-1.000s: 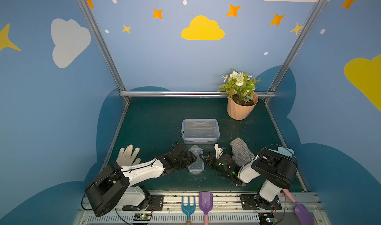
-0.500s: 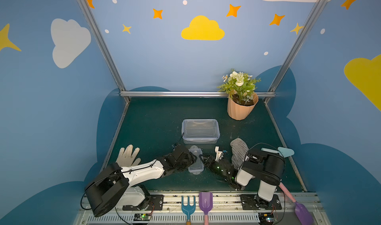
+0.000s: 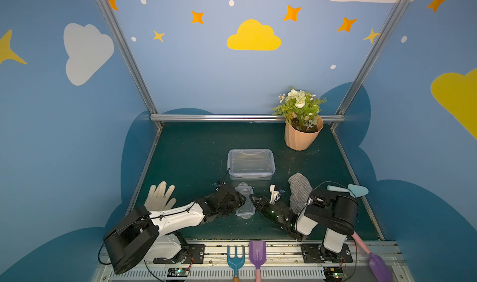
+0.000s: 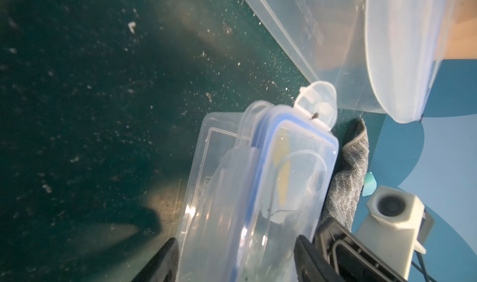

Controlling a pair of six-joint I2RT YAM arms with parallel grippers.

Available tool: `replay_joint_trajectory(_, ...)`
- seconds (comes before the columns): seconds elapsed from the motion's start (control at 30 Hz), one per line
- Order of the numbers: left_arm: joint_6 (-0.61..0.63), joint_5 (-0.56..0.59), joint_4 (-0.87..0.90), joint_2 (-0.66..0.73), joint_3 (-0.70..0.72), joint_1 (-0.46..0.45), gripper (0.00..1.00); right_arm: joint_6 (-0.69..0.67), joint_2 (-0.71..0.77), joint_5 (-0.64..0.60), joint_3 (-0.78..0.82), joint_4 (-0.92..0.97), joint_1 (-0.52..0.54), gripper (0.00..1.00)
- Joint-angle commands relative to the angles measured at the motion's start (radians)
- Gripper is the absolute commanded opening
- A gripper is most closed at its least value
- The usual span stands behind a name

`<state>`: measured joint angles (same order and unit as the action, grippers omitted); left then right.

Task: Wipe the insides of the lunch boxes
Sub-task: Open the fastener of the lunch box.

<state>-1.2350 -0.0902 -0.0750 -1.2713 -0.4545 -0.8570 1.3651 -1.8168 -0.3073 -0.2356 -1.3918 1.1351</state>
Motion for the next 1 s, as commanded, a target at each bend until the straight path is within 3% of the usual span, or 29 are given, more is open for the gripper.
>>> replay_joint_trajectory(0.0, -0.006, 0.027, 0.126, -0.016, 0.037, -0.006, 0.7, -0.004, 0.029, -0.033, -0.008, -0.018, 0.015, 0.42)
replay_joint_trajectory(0.5, -0.019, 0.04, 0.137, -0.002, 0.04, -0.018, 0.7, -0.019, 0.043, -0.087, -0.026, -0.018, 0.026, 0.34)
replay_joint_trajectory(0.97, -0.01, 0.021, 0.112, -0.072, 0.013, -0.025, 0.69, -0.029, 0.049, -0.104, -0.024, -0.017, 0.025, 0.19)
